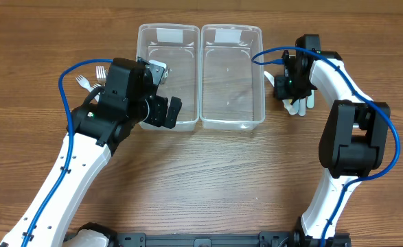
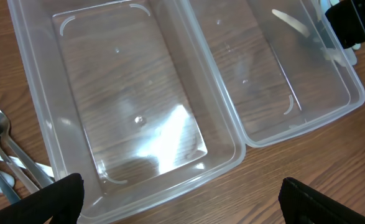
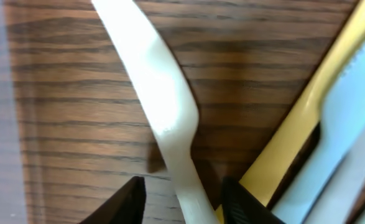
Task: Pack container
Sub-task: 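Grasp the white plastic knife with the right gripper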
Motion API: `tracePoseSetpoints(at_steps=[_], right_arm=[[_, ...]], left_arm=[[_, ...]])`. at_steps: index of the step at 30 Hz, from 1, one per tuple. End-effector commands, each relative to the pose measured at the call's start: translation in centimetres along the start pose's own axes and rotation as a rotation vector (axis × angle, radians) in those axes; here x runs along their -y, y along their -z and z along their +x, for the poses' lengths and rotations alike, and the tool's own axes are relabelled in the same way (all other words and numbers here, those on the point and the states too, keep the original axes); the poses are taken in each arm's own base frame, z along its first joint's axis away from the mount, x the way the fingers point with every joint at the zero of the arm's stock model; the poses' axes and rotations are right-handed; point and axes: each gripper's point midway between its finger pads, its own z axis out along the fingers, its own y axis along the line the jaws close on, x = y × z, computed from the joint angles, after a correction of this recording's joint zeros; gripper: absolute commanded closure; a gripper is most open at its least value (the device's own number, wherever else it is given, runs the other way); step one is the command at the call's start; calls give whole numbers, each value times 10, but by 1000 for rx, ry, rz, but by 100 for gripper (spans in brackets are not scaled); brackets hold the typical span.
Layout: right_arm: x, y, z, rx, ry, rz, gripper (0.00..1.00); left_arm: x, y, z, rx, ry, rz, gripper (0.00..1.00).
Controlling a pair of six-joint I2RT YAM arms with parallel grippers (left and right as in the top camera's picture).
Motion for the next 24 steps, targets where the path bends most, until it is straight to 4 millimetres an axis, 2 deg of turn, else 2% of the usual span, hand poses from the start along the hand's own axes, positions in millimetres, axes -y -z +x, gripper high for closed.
tracePoseSetpoints(at_steps=[1, 4, 7, 13, 16, 17, 20, 24], right_arm=[[12, 1, -4, 8, -28, 66, 52], [13, -6, 3, -12, -30, 73, 54], [13, -10, 9, -26, -32, 71, 66], [13, -10, 10, -29, -32, 71, 78], [13, -10, 10, -27, -70, 71, 96], [13, -9, 9, -27, -86, 72, 96], [13, 0, 6, -29, -110, 72, 96], [12, 32, -14, -2, -109, 74, 96]], left_arm=[[7, 2, -10, 19, 6, 24, 0], [7, 2, -10, 19, 6, 24, 0], [7, 2, -10, 19, 6, 24, 0], [7, 2, -10, 20, 5, 24, 0], [7, 2, -11, 22, 5, 24, 0], [7, 2, -11, 23, 4, 24, 0], [7, 2, -11, 22, 4, 24, 0], [7, 2, -11, 23, 4, 24, 0]])
